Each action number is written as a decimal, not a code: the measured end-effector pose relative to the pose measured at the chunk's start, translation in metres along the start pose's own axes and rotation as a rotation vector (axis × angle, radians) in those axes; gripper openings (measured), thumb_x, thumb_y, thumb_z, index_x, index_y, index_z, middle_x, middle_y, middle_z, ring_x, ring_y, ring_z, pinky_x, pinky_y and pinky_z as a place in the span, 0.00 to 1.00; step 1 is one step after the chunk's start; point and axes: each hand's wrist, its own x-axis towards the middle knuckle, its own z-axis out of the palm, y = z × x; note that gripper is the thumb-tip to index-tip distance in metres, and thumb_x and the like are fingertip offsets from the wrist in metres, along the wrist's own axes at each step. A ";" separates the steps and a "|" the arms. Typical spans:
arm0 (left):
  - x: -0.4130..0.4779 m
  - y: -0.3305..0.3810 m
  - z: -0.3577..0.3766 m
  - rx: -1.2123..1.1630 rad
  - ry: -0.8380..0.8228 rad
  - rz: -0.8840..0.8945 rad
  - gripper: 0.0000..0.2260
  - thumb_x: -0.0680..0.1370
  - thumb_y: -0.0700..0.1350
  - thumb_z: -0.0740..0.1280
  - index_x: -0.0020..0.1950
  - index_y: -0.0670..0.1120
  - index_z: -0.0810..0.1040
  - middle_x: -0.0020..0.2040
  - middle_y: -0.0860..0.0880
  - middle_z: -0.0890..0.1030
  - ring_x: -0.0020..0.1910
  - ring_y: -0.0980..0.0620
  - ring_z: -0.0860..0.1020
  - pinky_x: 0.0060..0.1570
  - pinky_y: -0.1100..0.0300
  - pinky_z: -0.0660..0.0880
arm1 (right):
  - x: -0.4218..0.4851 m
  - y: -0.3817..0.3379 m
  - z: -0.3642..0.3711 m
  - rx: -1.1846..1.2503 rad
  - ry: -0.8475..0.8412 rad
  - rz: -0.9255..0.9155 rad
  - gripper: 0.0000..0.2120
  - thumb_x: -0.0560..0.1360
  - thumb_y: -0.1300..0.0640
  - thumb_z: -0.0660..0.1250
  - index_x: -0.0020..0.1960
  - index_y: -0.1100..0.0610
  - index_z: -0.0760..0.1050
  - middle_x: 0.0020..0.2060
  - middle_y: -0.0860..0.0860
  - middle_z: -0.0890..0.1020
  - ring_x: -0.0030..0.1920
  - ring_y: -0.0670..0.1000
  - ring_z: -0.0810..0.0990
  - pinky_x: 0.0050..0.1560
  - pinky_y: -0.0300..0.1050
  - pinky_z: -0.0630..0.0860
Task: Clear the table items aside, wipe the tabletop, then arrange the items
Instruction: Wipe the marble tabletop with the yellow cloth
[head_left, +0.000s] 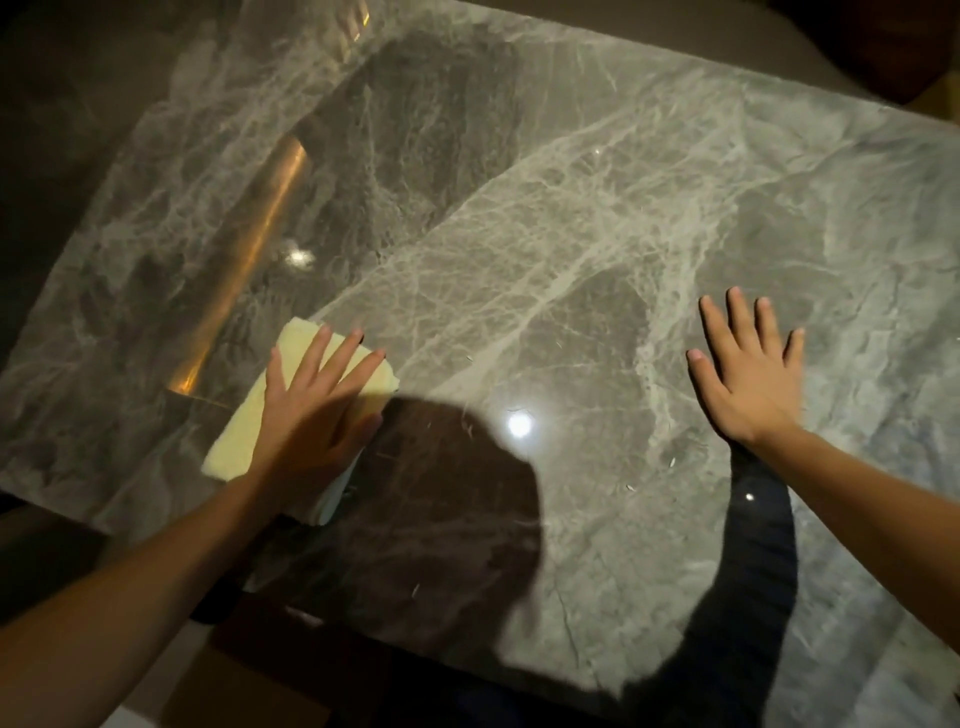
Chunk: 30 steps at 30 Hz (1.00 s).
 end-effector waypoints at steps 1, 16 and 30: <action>-0.003 0.004 0.001 -0.006 0.001 -0.014 0.27 0.76 0.61 0.53 0.74 0.53 0.61 0.77 0.48 0.58 0.77 0.43 0.51 0.67 0.31 0.48 | 0.000 0.000 0.000 0.000 -0.001 -0.001 0.28 0.79 0.38 0.42 0.77 0.40 0.42 0.78 0.47 0.45 0.77 0.53 0.40 0.73 0.64 0.40; -0.023 0.057 0.012 -0.121 0.039 -0.158 0.28 0.75 0.61 0.54 0.74 0.54 0.60 0.77 0.51 0.56 0.77 0.46 0.49 0.70 0.35 0.46 | -0.001 0.000 0.002 0.008 0.027 -0.031 0.27 0.80 0.40 0.44 0.77 0.43 0.44 0.78 0.49 0.47 0.77 0.55 0.41 0.73 0.66 0.41; 0.016 0.125 0.028 -0.064 0.066 -0.243 0.28 0.74 0.59 0.54 0.73 0.52 0.63 0.76 0.48 0.61 0.76 0.42 0.54 0.69 0.34 0.48 | 0.000 0.000 0.003 0.012 0.031 -0.029 0.27 0.80 0.40 0.43 0.77 0.44 0.44 0.78 0.50 0.46 0.77 0.55 0.40 0.73 0.66 0.40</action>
